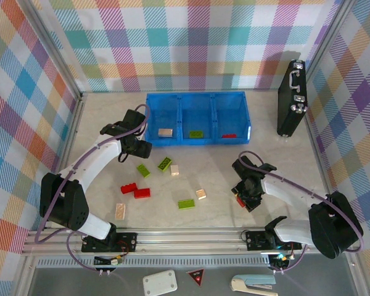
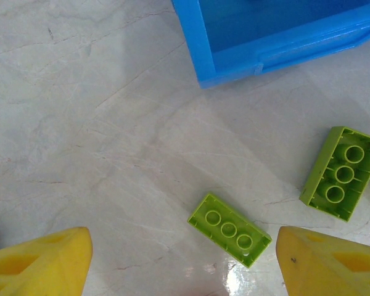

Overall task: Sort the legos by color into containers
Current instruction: Pick up the lego from the bottom-right of the table.

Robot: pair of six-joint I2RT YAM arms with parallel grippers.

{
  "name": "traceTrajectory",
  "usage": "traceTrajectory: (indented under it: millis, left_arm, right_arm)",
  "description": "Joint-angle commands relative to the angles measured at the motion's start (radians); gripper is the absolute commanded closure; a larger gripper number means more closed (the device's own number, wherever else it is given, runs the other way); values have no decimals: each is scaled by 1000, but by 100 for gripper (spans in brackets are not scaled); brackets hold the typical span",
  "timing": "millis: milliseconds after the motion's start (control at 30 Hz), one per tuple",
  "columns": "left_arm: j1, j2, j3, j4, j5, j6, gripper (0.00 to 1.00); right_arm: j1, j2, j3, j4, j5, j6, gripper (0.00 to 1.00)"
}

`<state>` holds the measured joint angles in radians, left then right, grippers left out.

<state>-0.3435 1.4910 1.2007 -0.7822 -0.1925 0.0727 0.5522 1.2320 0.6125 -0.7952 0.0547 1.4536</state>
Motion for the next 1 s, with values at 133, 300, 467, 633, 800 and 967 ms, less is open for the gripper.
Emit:
traceTrajectory:
  millis: [133,300,467,633,800,967]
  left_arm:
    - [6,3,2,-3,13,17,22]
    - [7,2,5,-6,12,19,22]
    - [10,0,3,-5,11,20,22]
    - [9,6,9,-6,19,19,22]
    - [11,-4,8,-4,8,19,22]
    - [15,-22,3,8,6,19,22]
  right_arm:
    - [-7,47,29,-15,20,-44,45]
    - [-9,40,37,-18,28,-51,51]
    - [-15,17,60,-51,73,-80,52]
    - [-34,-16,81,-50,106,-167,52]
    - [-53,-41,138,-75,182,-290,53]
    - [-82,-22,220,-91,240,-467,56]
